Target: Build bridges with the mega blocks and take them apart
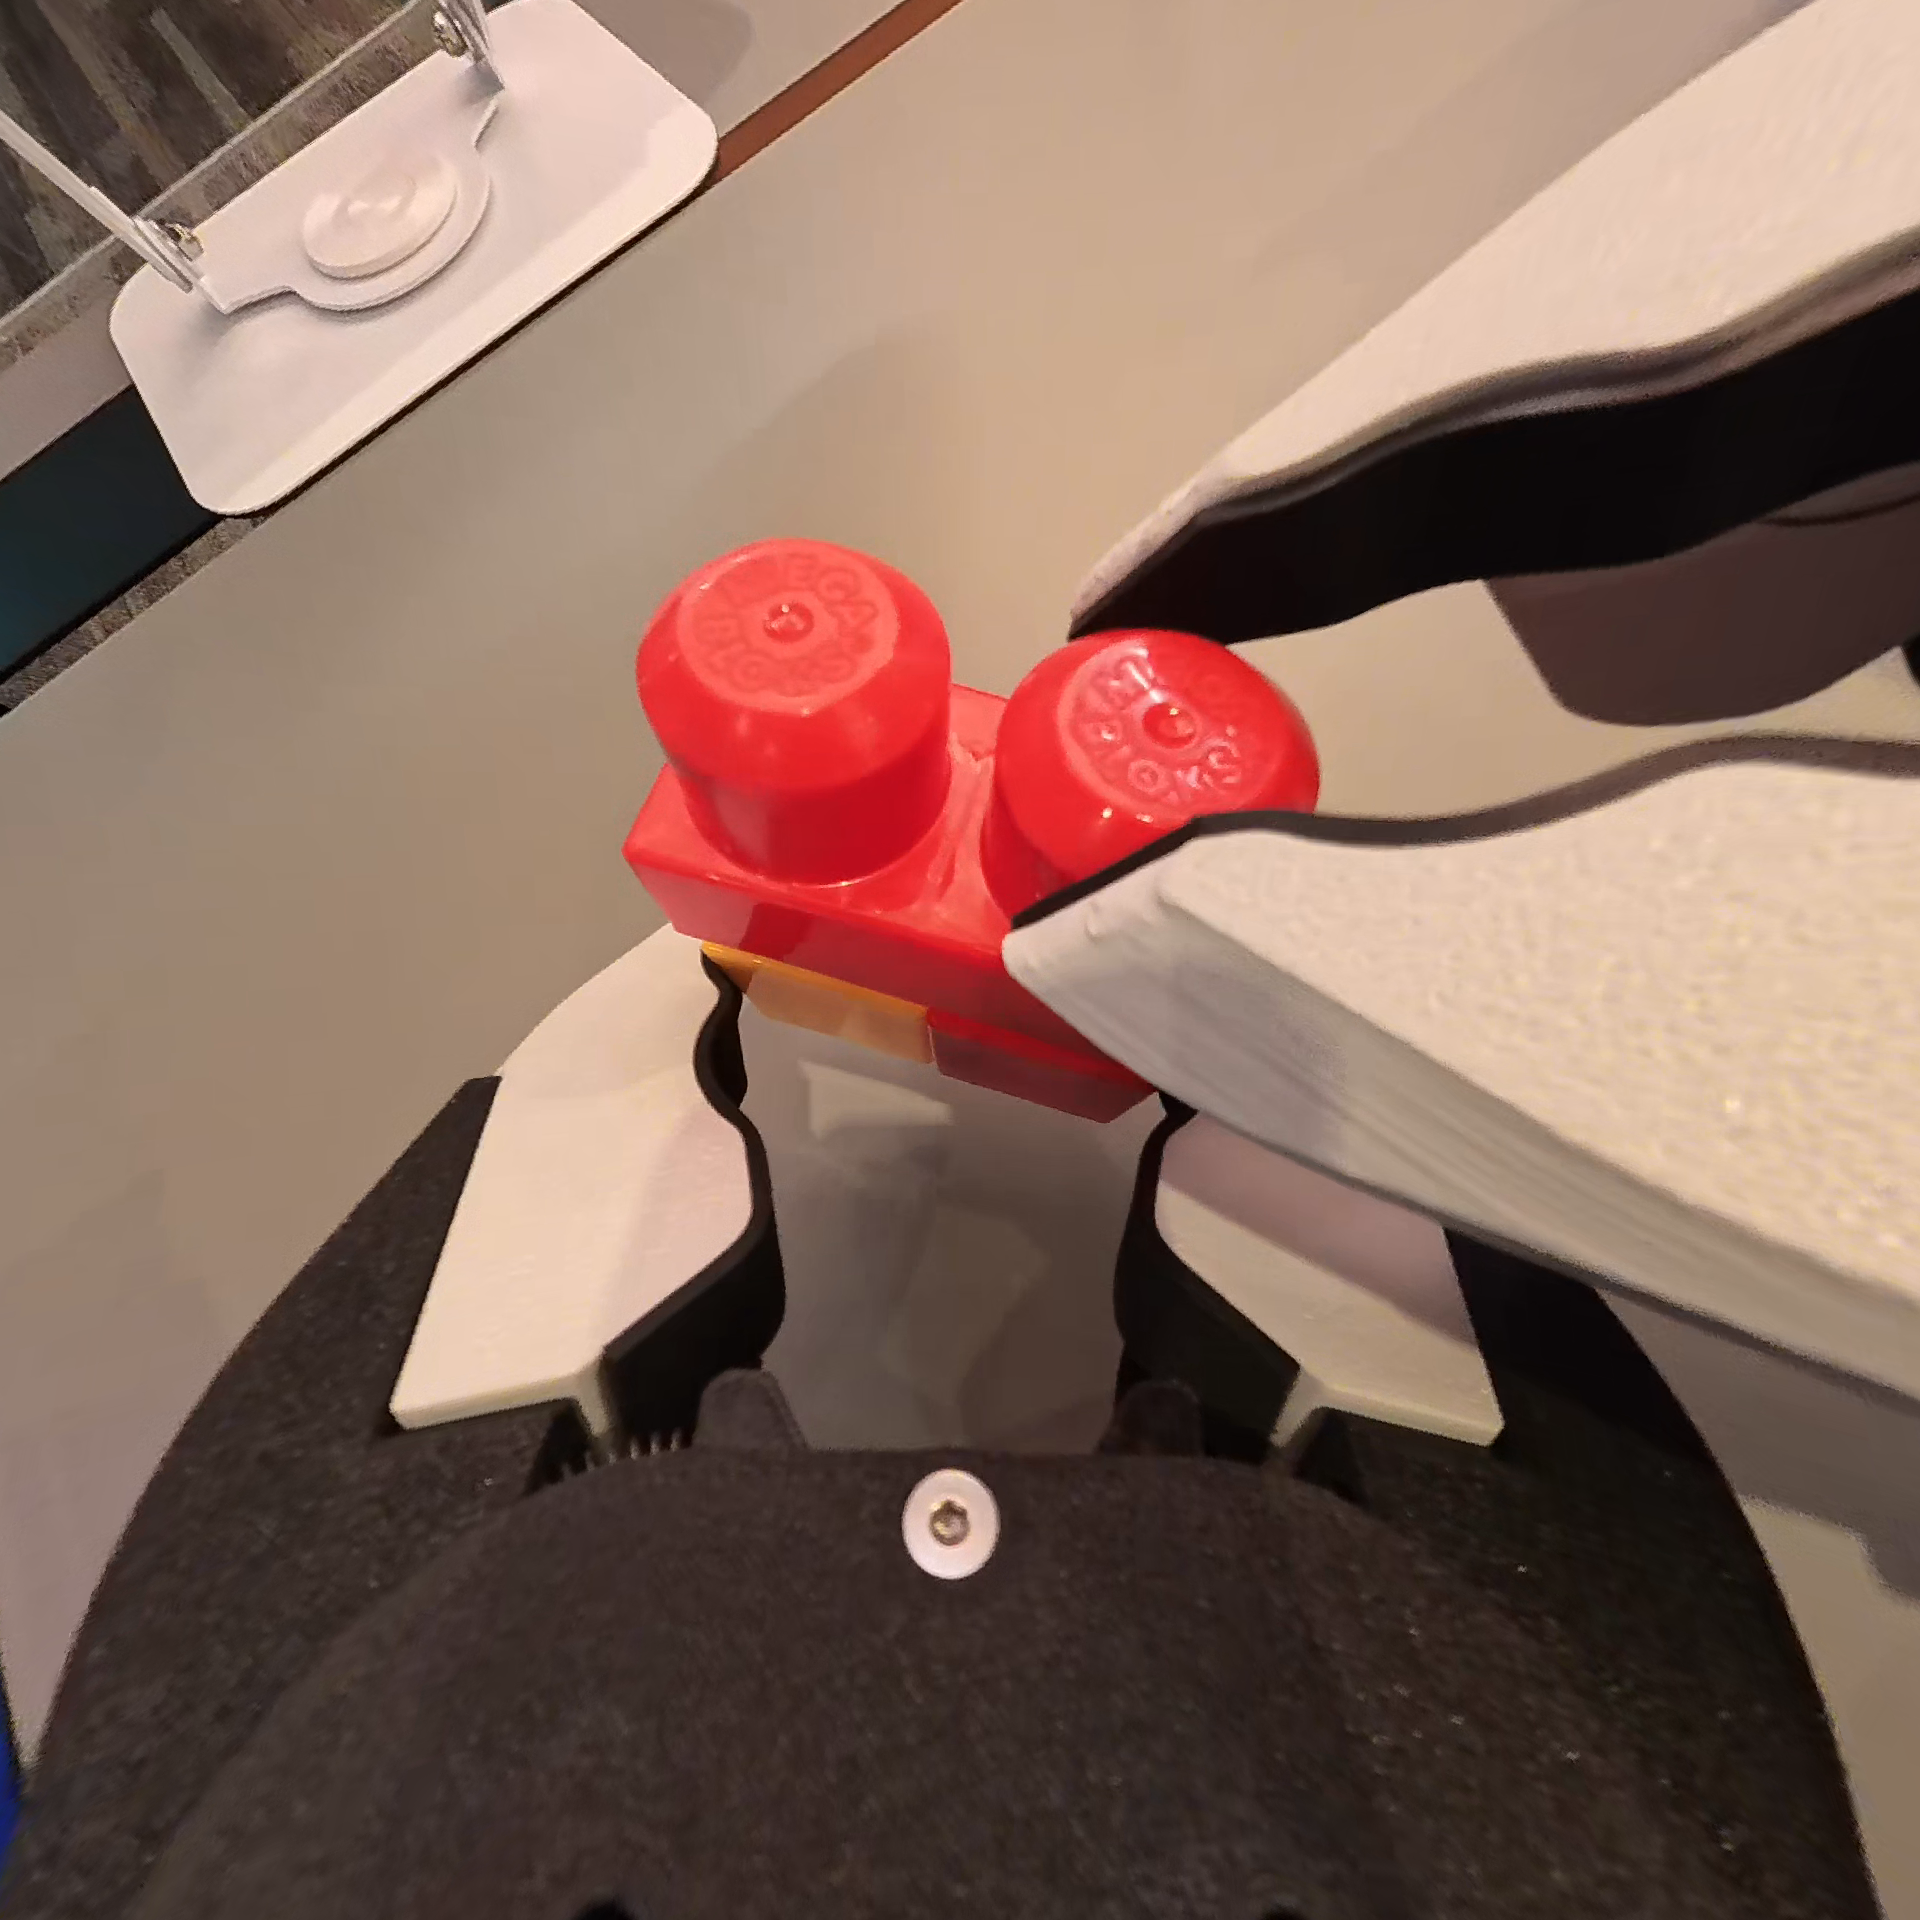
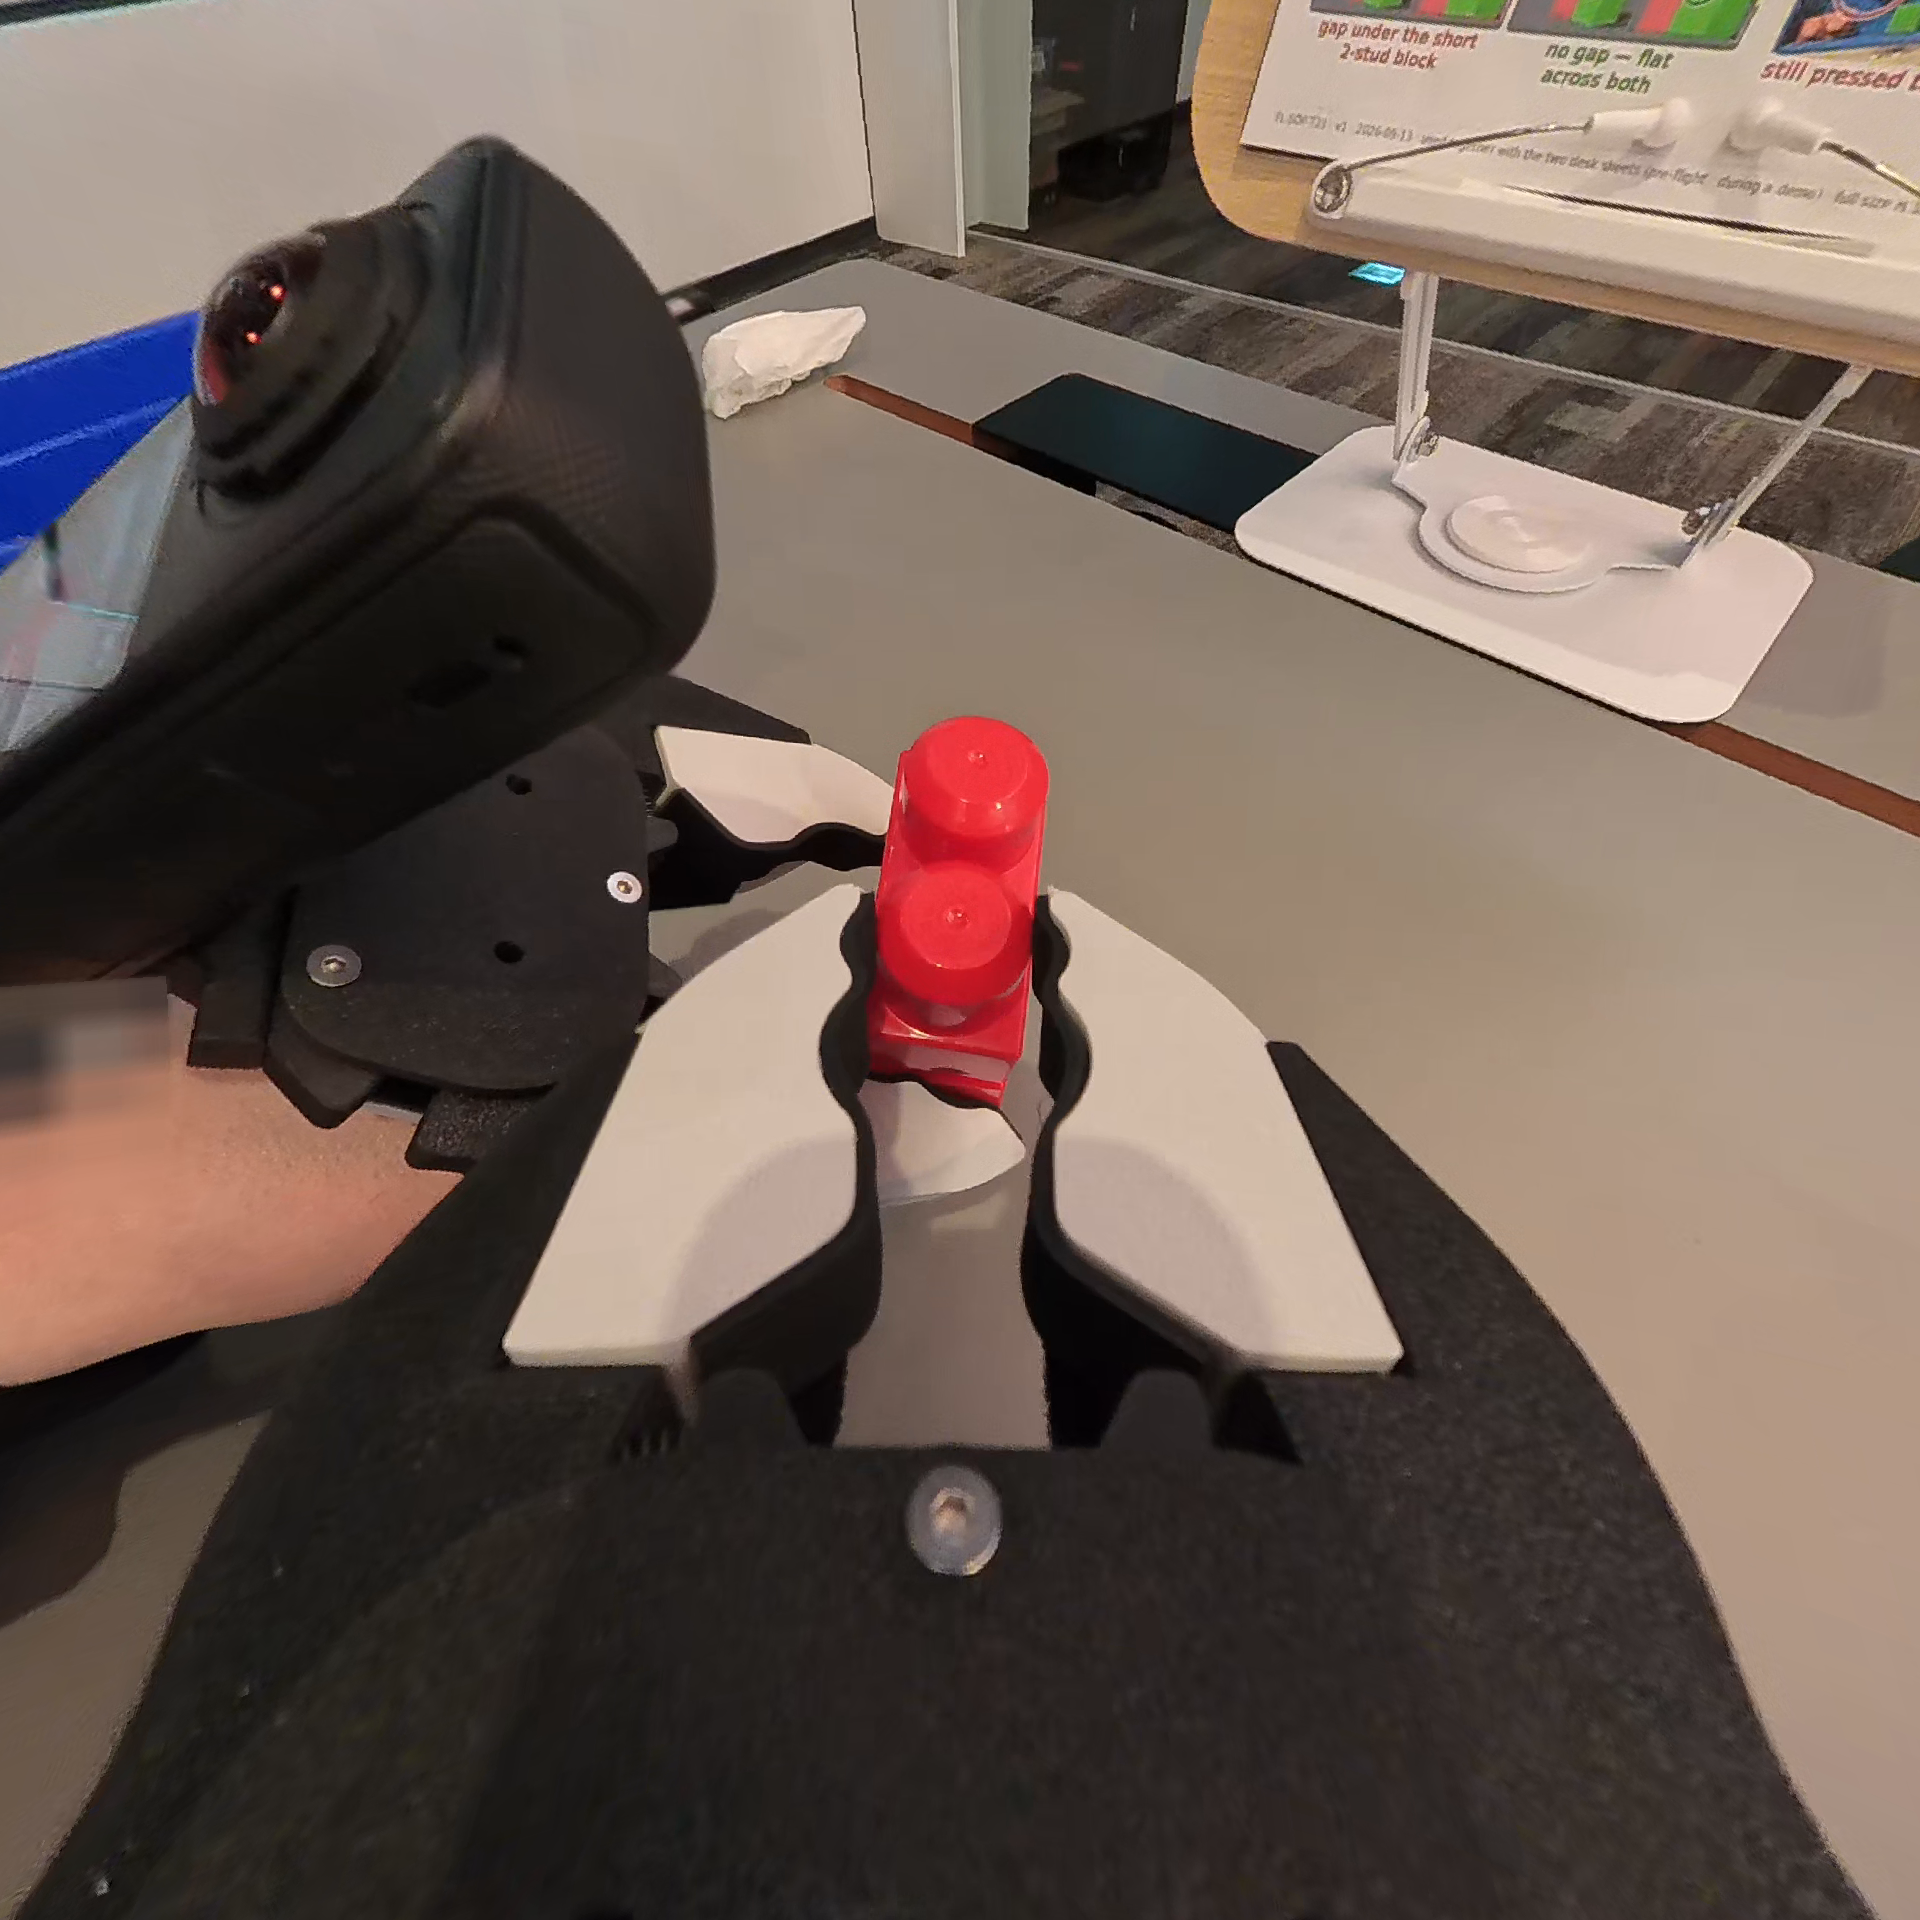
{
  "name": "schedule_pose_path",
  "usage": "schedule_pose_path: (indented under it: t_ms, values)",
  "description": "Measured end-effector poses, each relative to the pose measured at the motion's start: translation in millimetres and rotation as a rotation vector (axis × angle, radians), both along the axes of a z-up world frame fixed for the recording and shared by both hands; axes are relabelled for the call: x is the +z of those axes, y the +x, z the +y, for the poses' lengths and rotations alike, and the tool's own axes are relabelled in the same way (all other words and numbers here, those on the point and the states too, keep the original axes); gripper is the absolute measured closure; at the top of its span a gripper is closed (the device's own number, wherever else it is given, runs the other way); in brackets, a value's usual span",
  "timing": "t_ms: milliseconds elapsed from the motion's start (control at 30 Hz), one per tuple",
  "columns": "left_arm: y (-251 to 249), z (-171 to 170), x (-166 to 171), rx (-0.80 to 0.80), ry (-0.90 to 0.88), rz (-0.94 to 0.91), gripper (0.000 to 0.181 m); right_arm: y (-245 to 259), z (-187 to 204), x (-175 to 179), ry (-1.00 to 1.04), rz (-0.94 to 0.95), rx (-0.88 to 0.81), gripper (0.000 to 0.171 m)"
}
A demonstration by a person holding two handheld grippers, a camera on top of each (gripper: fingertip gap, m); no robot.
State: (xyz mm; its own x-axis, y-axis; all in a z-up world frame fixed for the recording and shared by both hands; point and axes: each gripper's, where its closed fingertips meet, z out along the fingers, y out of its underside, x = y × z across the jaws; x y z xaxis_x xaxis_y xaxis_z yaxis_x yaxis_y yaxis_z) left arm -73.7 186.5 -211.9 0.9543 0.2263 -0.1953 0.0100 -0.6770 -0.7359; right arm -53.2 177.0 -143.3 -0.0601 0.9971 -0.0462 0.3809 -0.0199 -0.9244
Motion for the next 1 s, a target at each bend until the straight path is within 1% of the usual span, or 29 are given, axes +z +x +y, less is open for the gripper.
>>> schedule_pose_path:
  t_ms: [133, 233, 400, 433, 467, 567, 667, 733, 800, 933, 1000]
  values:
    - [-0.8, -0.7, -0.7, -0.006, -0.001, 0.005, 0.102, -0.6, -1.0, -0.5, 0.019, -0.012, 0.017, 0.143]
    - [-1.2, -1.1, 0.9, -0.008, 0.004, 0.010, 0.101, -0.6, -1.9, 1.3, -0.007, 0.000, 0.034, 0.143]
    - [-0.1, 0.2, 6.3, -0.011, 0.018, 0.012, 0.102, -0.7, -2.7, 19.7, -0.063, 0.087, 0.054, 0.140]
    - [0.4, 0.7, 7.6, -0.014, 0.021, 0.014, 0.102, -0.4, -3.7, 24.0, -0.075, 0.103, 0.065, 0.147]
    - [0.7, 1.1, 8.9, -0.015, 0.027, 0.016, 0.102, 0.1, -8.0, 25.7, -0.090, 0.103, 0.100, 0.160]
    - [1.7, 2.0, 11.2, -0.016, 0.039, 0.015, 0.101, -1.4, -3.5, 31.2, -0.097, 0.116, 0.084, 0.154]
    - [3.3, 2.5, 13.7, -0.023, 0.047, 0.023, 0.101, -2.5, 2.7, 39.5, -0.069, 0.133, 0.077, 0.155]
    - [4.8, 3.0, 16.2, -0.031, 0.053, 0.031, 0.101, -4.9, 6.5, 39.7, -0.052, 0.102, 0.083, 0.158]
    - [6.0, 3.7, 19.0, -0.037, 0.060, 0.037, 0.101, -6.8, 2.7, 44.7, -0.071, 0.103, 0.125, 0.171]
    - [8.9, 5.7, 25.6, -0.052, 0.076, 0.045, 0.102, -11.4, 3.1, 41.3, -0.034, 0.047, 0.133, 0.171]
    - [9.3, 5.8, 26.9, -0.052, 0.080, 0.043, 0.102, -12.0, 2.8, 42.7, -0.029, 0.051, 0.131, 0.171]
